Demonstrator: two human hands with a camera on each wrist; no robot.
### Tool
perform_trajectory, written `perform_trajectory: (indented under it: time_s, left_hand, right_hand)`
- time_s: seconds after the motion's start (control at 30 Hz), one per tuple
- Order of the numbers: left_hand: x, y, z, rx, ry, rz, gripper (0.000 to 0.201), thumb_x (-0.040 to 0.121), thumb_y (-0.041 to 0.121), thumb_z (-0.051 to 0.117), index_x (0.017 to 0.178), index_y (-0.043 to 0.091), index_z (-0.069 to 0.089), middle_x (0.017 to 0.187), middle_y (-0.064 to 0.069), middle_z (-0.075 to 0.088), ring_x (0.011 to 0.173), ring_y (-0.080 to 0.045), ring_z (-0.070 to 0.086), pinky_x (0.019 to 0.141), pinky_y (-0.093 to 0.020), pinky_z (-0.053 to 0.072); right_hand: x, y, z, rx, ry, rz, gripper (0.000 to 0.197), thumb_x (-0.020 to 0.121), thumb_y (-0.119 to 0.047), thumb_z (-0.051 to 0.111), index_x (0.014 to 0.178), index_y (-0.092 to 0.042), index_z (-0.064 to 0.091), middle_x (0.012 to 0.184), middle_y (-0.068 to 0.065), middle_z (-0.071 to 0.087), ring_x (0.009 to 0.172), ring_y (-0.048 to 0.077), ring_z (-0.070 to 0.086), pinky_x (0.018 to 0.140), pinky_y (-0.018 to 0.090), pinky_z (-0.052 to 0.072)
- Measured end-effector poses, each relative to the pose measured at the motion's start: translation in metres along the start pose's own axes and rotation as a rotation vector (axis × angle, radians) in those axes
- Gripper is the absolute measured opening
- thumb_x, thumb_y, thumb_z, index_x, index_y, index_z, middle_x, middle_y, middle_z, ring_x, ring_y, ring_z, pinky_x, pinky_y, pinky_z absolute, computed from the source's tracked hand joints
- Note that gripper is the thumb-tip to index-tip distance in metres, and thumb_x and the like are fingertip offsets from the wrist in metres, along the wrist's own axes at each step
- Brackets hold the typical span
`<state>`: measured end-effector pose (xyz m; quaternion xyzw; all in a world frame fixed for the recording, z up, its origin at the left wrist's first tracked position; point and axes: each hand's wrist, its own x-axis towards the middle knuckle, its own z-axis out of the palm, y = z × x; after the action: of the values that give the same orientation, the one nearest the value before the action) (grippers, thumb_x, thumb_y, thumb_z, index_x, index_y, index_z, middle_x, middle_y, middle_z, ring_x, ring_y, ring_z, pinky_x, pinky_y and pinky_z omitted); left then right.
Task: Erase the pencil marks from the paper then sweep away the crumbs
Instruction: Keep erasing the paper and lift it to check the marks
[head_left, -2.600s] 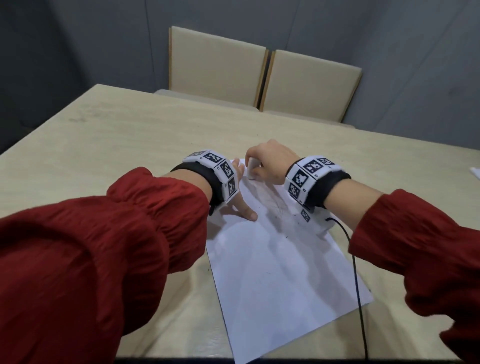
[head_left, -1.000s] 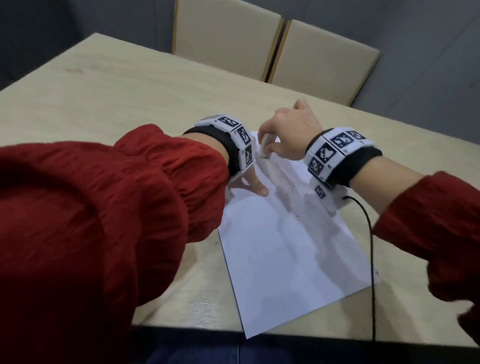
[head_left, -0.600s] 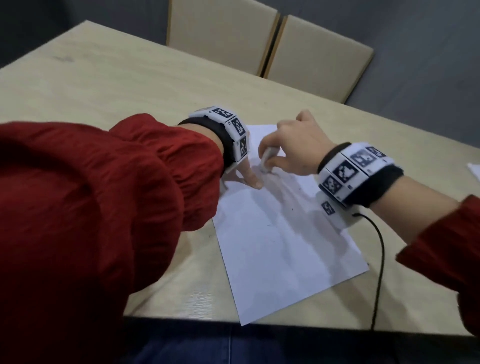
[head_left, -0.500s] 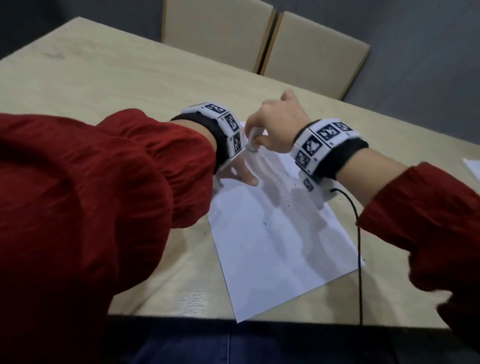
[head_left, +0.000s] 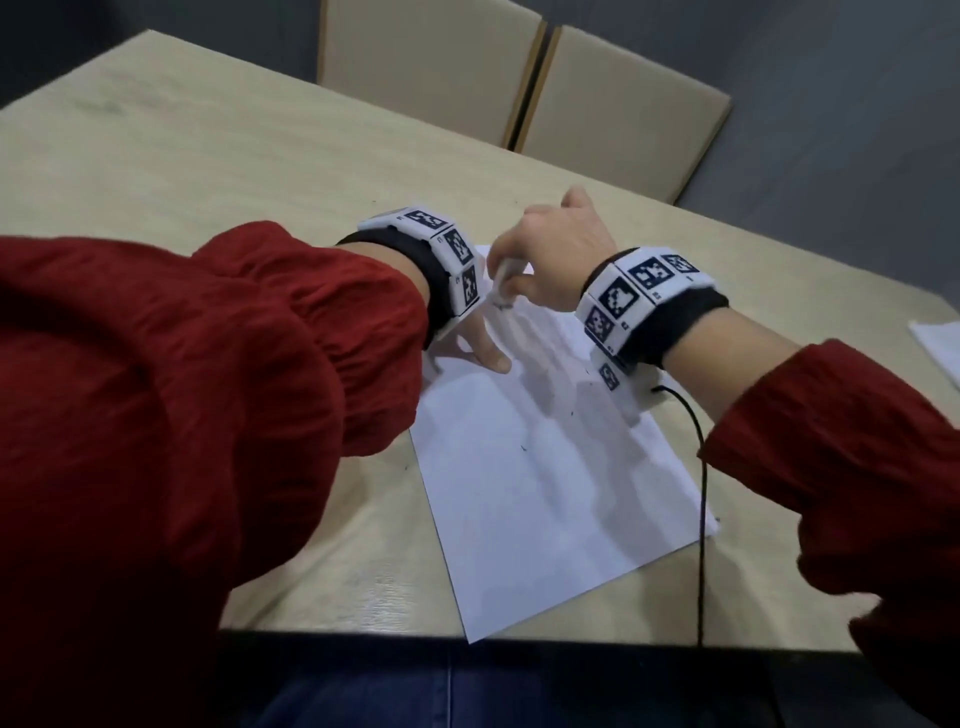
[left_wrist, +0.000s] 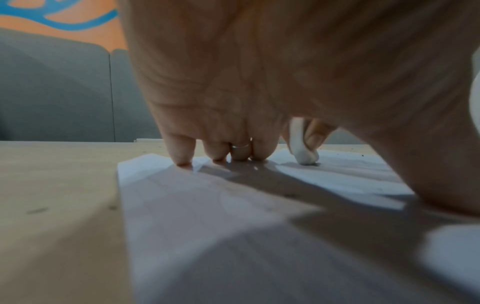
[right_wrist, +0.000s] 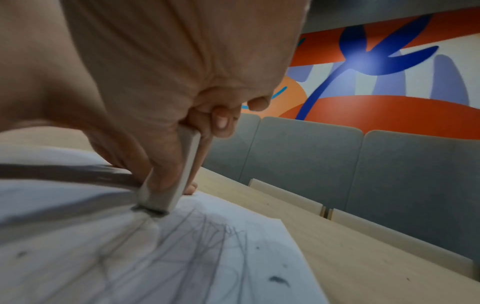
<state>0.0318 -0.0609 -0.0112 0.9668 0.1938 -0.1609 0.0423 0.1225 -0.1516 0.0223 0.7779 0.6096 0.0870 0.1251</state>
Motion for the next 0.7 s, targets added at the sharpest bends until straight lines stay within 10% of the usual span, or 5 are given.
perform_trajectory:
  time_s: [0.1,0.23,0.47,0.7]
  left_hand:
    - [0.002,0.001,0.001,-0.003,-0.04,-0.014,0.154,0.015,0.099,0.05,0.142,0.012,0.043,0.148,-0.015,0.041,0.132,-0.033,0.044,0.108,-0.043,0.038]
    - [0.006,-0.001,0.007,-0.069,-0.075,-0.016,0.117,0.06,0.084,0.061,0.148,0.012,0.036,0.152,-0.012,0.038,0.135,-0.03,0.04,0.108,-0.039,0.033]
    - [0.007,-0.002,0.005,-0.088,0.013,0.01,0.115,0.05,0.083,0.069,0.136,0.011,0.045,0.129,-0.014,0.052,0.117,-0.03,0.051,0.101,-0.038,0.042]
    - [0.015,-0.002,0.006,-0.025,-0.021,-0.02,0.14,0.004,0.097,0.047,0.115,0.013,0.057,0.117,-0.012,0.058,0.105,-0.029,0.058,0.095,-0.042,0.049]
  right_hand:
    - [-0.024,0.007,0.006,0.013,0.005,-0.015,0.009,0.082,-0.03,0.065,0.09,-0.03,0.07,0.062,-0.014,0.041,0.08,0.012,0.049,0.084,0.035,0.023]
    - [-0.048,0.013,0.006,0.035,-0.036,-0.065,0.007,0.084,-0.036,0.066,0.091,-0.036,0.068,0.062,-0.015,0.04,0.066,0.002,0.036,0.077,0.03,0.017]
    - [-0.006,0.002,0.002,-0.022,-0.009,0.02,0.011,0.083,-0.027,0.061,0.091,-0.029,0.069,0.062,-0.014,0.041,0.086,0.015,0.049,0.08,0.035,0.022]
    - [-0.054,0.012,0.003,0.007,-0.089,-0.075,0.01,0.084,-0.031,0.063,0.09,-0.037,0.068,0.066,-0.015,0.051,0.079,0.009,0.044,0.081,0.033,0.022]
